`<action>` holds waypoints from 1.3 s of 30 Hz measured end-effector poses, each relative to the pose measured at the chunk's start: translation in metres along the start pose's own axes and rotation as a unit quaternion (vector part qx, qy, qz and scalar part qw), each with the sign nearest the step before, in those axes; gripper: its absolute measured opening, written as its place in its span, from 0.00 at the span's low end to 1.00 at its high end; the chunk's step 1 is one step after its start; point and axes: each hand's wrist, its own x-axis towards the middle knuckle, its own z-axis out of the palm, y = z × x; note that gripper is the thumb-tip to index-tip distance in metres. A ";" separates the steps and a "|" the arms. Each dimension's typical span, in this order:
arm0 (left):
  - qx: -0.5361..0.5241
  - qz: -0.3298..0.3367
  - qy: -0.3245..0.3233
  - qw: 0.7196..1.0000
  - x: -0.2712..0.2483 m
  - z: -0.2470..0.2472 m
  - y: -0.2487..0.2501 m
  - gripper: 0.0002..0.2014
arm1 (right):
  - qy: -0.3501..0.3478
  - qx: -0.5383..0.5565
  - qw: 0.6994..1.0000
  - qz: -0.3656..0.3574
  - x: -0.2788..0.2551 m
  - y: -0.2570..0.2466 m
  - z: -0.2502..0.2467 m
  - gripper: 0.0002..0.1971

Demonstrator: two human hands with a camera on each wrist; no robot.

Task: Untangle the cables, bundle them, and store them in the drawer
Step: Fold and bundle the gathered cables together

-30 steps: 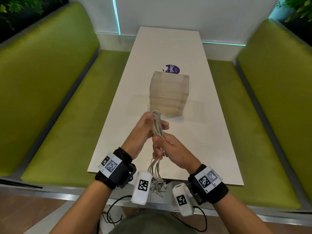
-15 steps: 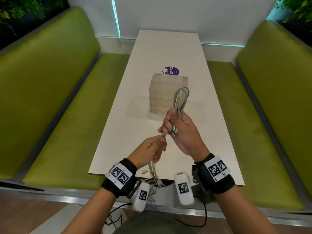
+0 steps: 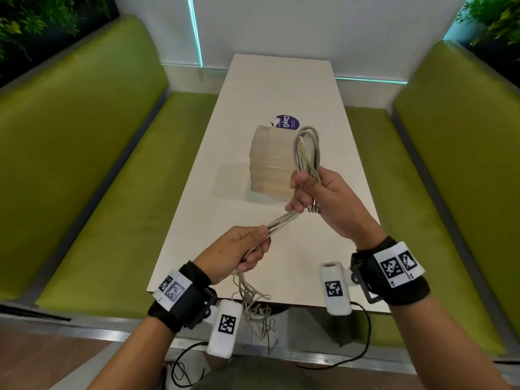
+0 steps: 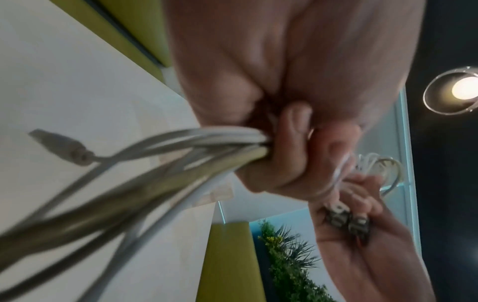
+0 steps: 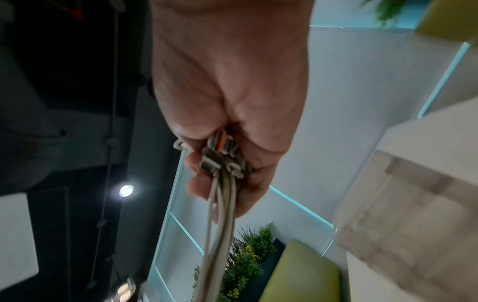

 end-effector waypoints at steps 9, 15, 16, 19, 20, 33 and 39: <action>-0.130 -0.055 -0.083 0.987 -0.002 -0.008 0.010 0.46 | -0.321 -0.449 0.829 0.088 -0.003 -0.026 -0.005 0.13; -0.105 -0.068 -0.084 0.989 -0.004 -0.005 0.019 0.56 | -0.363 -0.531 0.760 0.091 0.001 -0.031 0.007 0.11; -0.109 -0.079 -0.100 0.986 -0.004 -0.008 0.020 0.58 | -0.368 -0.559 0.739 0.079 0.001 -0.029 0.009 0.09; -0.121 -0.145 -0.166 0.968 -0.002 -0.013 0.020 0.62 | -0.383 -0.644 0.662 0.021 -0.003 -0.022 0.017 0.08; -0.109 -0.157 -0.181 0.965 -0.001 -0.012 0.021 0.60 | -0.385 -0.662 0.642 0.006 -0.003 -0.021 0.020 0.11; 0.149 -0.126 -0.066 0.979 -0.006 0.016 0.019 0.06 | -0.415 -0.615 0.667 0.063 0.001 0.001 0.018 0.10; 0.110 -0.109 -0.103 0.983 -0.011 0.009 0.017 0.09 | -0.434 -0.330 0.802 0.243 -0.006 0.000 0.014 0.09</action>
